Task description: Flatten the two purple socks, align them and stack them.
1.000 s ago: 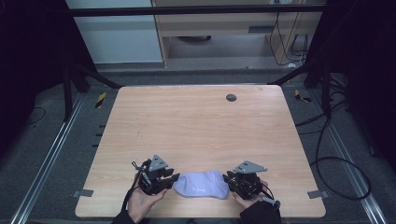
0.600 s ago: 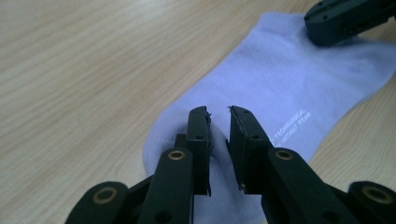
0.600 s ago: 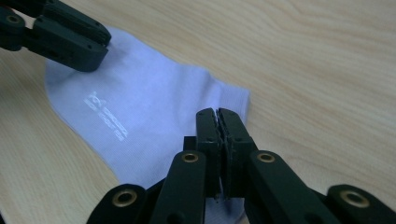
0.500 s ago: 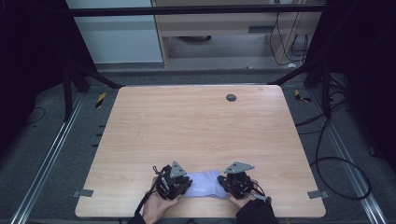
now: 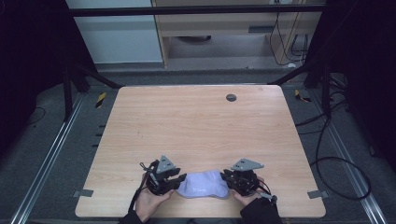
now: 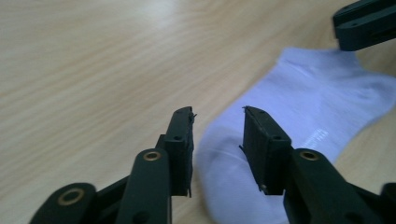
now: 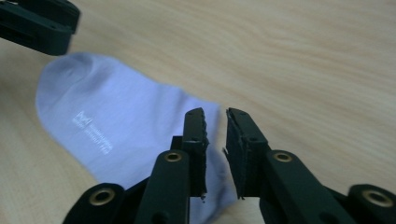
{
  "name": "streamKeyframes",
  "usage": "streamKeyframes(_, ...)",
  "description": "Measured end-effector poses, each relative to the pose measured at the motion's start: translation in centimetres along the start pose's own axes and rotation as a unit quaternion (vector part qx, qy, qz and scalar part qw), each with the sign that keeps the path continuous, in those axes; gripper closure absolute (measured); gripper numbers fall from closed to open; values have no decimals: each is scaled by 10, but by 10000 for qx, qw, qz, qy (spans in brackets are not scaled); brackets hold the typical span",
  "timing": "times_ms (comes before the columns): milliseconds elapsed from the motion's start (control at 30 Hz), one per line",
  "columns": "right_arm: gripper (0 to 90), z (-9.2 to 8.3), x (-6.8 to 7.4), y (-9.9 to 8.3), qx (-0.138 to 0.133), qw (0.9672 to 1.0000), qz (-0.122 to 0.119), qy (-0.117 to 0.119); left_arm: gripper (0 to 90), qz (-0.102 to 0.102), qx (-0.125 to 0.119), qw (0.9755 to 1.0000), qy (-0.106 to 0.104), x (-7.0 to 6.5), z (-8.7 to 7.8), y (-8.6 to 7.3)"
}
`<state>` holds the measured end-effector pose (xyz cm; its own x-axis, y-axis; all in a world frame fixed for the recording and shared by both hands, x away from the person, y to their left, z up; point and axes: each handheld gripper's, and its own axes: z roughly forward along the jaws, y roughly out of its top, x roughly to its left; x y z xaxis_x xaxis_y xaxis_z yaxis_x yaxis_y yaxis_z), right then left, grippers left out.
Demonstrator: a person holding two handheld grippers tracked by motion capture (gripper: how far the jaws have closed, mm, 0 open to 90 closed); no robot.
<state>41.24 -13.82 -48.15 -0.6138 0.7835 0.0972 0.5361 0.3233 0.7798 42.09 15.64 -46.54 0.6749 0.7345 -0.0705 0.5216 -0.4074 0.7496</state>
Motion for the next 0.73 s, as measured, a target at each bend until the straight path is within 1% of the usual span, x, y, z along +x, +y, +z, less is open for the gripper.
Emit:
streamKeyframes(67,724,-5,-6,0,-117,9998,89,-112,583,-79,-80,9999,126,9,-5,0)
streamKeyframes(100,701,-7,-10,0,-184,9996,73,-194,565,-115,-116,9997,186,14,-7,-1)
streamKeyframes(167,650,-11,-19,-1,-274,9989,147,-360,531,-176,-164,9993,290,23,-10,-2)
streamKeyframes(233,590,-13,-27,-3,-334,9979,209,-517,492,-232,-192,9988,392,32,-13,-4)
streamKeyframes(267,557,-15,-33,-4,-363,9971,242,-630,473,-245,-183,9987,397,36,-14,-5)
streamKeyframes(367,480,-18,-45,-6,-383,9953,363,-812,434,-288,-204,9980,528,48,-18,-8)
streamKeyframes(467,423,-20,-58,-9,-377,9936,475,-954,396,-396,-255,9969,631,60,-22,-11)
streamKeyframes(533,394,-21,-63,-11,-364,9927,547,-1014,379,-467,-280,9961,689,68,-25,-14)
streamKeyframes(600,363,-23,-68,-12,-366,9918,631,-1054,355,-507,-239,9957,736,79,-28,-18)
streamKeyframes(667,336,-23,-73,-13,-349,9911,669,-1094,351,-513,-227,9951,819,86,-31,-20)
streamKeyframes(733,323,-24,-76,-14,-345,9908,653,-1137,342,-592,-252,9939,891,93,-33,-23)
